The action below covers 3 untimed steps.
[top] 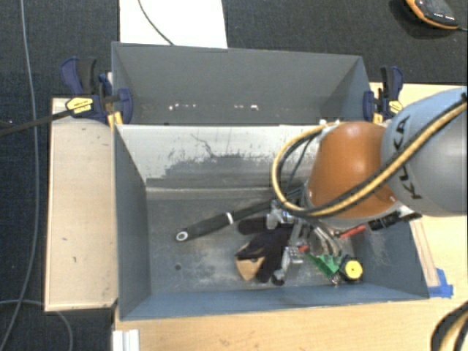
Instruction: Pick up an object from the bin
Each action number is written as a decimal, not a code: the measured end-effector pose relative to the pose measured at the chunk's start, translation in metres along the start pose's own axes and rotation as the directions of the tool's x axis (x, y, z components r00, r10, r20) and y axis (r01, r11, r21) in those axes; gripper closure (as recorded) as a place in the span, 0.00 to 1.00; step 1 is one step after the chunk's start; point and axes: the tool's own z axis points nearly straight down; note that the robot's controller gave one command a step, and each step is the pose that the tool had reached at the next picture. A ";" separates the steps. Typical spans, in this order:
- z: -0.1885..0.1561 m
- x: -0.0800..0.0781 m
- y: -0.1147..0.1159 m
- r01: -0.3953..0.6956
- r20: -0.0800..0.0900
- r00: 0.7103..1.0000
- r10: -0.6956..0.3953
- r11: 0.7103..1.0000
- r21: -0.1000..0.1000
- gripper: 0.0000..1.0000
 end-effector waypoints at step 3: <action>0.045 -0.003 -0.008 0.009 0.003 1.000 -0.009 1.000 -0.001 0.00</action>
Offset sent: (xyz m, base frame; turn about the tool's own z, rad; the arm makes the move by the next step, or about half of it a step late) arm 0.0000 -0.0012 -0.0363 0.0227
